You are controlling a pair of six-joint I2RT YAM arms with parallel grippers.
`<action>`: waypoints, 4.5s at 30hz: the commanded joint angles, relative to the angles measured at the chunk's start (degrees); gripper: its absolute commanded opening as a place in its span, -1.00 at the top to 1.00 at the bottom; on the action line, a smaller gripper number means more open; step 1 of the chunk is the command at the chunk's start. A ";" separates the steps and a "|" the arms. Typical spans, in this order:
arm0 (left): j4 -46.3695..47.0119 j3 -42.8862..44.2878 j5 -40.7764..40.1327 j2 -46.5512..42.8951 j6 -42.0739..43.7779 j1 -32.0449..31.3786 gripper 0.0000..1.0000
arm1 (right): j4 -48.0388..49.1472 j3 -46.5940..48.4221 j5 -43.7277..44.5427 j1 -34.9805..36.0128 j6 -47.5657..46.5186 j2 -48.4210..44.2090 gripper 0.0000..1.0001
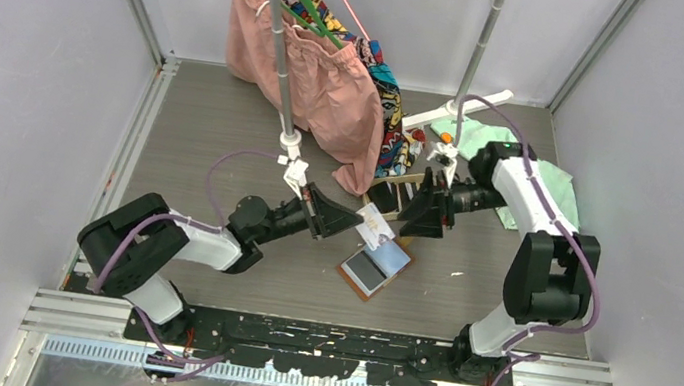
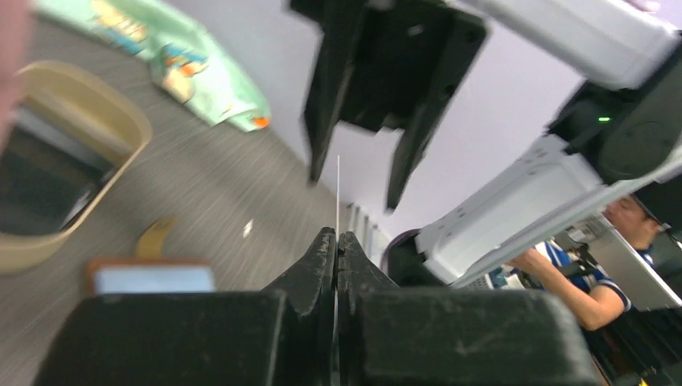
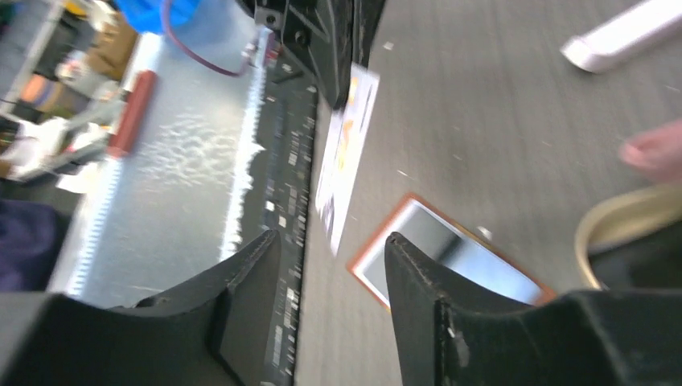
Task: Put the credit cards into the card holder
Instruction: Pick up the credit card from the storage box, then insert the credit card into the card holder.
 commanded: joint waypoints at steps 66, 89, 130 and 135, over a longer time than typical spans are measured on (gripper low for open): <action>-36.95 -0.93 6.84 -0.60 -4.80 4.99 1.00 | 45.02 -26.30 50.15 25.12 14.56 -11.71 0.44; -40.67 2.57 8.19 4.44 -3.98 5.17 1.00 | 46.00 -26.27 52.30 27.70 14.82 -8.88 0.42; -52.59 8.99 9.04 9.98 -4.36 4.22 1.00 | 46.09 -26.01 53.68 29.28 15.11 -6.91 0.43; -56.46 10.91 9.95 10.96 -3.50 4.24 1.00 | 46.04 -26.08 53.77 29.32 15.01 -6.99 0.43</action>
